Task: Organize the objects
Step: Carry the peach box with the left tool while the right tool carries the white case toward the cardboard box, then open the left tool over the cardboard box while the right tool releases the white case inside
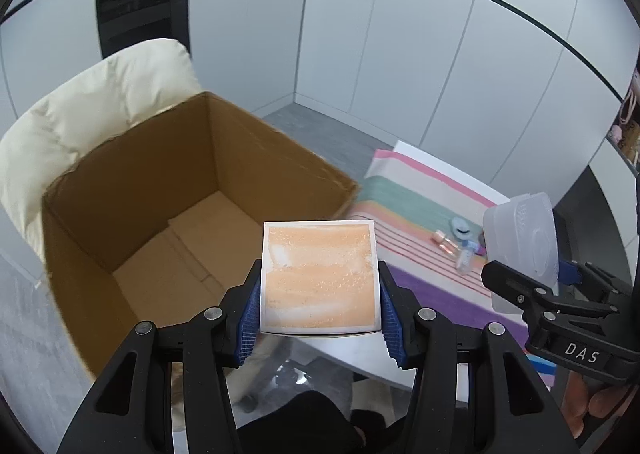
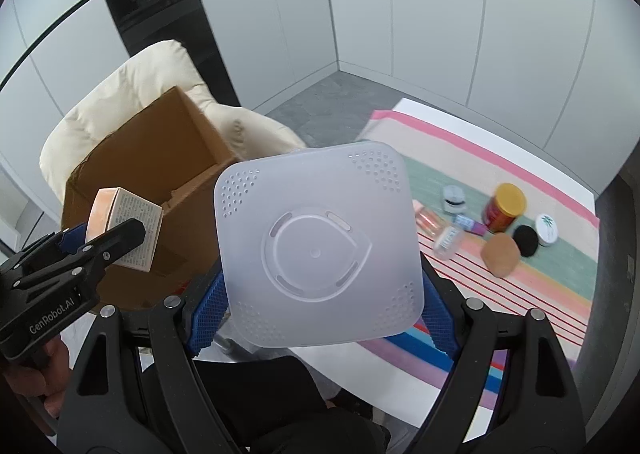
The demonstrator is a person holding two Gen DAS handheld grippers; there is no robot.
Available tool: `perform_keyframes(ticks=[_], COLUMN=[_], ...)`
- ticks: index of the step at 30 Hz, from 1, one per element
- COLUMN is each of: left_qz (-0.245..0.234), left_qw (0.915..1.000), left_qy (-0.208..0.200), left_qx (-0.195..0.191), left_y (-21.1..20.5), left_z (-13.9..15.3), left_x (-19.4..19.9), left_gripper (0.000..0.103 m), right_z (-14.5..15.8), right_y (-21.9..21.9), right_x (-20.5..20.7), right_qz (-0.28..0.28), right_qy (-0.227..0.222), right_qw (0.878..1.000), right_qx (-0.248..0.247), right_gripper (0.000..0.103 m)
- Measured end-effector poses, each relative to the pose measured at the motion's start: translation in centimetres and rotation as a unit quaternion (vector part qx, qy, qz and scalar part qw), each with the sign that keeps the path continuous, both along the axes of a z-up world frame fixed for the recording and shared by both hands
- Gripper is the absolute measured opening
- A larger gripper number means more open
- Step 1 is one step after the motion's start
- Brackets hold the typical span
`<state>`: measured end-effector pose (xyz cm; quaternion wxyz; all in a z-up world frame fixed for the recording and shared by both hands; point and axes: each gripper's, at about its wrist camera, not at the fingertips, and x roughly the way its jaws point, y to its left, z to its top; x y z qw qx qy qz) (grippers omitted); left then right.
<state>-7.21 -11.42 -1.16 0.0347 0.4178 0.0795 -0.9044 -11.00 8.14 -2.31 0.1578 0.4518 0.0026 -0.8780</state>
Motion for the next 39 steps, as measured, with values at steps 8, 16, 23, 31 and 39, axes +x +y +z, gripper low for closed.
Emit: perform_keyframes(ticks=[8,16,23,31,39], left_qz=[0.031,0.068,0.091,0.112,0.158], left_qw=[0.9994,0.9975,0.9956,0.9919,0.983], left_qy=[0.011,0.01,0.004,0.017,0.048], left_qx=[-0.008,-0.016,-0.024,-0.057,-0.08], left_y=[-3.6,-7.4,-10.1,-12.3,-15.7], left_z=[0.5,-0.1,-0.8,-1.0,0.4], left_x=[1.1,2.5,3.3,5.0,8.5], left_gripper=[0.053,0.053,0.053,0.086,0.103], right_z=[0.2,0.4,0.1,0.1,-0.3], right_y=[-4.6,-9.2,-12.9,-16.6,-19.8], right_x=[0.1,0.3,0.5,0.7,0.2], right_qz=[0.037,0.071,0.096,0.116,0.124], right_qy=[0.004,0.011,0.012,0.01,-0.004], right_qw=[0.999,0.997,0.995,0.993,0.992], right_qx=[0.0,0.001,0.005,0.003,-0.001], right_gripper=[0.085,0.085,0.085,0.085,0.085])
